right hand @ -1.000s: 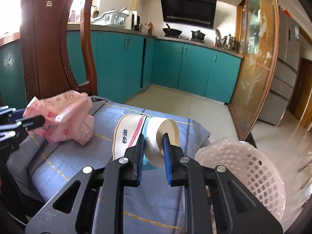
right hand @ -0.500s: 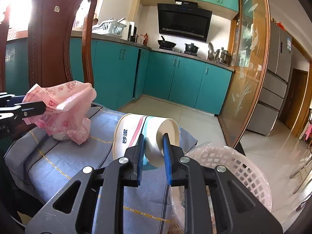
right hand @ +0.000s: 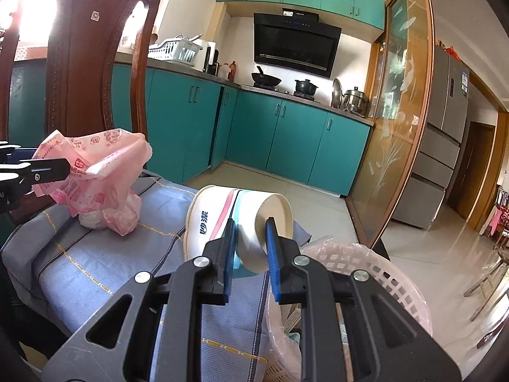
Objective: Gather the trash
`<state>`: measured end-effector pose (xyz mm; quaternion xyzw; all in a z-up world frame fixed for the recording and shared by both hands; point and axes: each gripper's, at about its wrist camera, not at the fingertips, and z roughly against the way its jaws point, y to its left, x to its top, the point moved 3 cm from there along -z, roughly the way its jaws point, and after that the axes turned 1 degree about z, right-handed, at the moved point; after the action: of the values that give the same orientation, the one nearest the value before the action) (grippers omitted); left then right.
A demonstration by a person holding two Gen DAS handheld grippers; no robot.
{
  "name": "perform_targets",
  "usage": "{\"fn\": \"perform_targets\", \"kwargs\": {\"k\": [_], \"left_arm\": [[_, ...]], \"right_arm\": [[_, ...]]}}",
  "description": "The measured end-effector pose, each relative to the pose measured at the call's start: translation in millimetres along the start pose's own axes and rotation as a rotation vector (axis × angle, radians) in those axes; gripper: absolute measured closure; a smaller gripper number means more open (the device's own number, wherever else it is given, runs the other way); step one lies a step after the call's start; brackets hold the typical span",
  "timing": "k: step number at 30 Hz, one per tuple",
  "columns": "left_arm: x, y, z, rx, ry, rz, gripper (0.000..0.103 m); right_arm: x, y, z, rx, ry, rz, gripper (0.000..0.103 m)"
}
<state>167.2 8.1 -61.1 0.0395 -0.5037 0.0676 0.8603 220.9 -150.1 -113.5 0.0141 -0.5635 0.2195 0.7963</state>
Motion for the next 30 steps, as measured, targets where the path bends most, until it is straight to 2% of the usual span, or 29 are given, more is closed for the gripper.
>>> {"fn": "perform_targets", "kwargs": {"k": [30], "left_arm": [[-1.5,-0.3,0.5,0.008,0.011,0.011,0.068]], "right_arm": [[-0.4,1.5,7.3,-0.021,-0.021,0.019,0.083]]}}
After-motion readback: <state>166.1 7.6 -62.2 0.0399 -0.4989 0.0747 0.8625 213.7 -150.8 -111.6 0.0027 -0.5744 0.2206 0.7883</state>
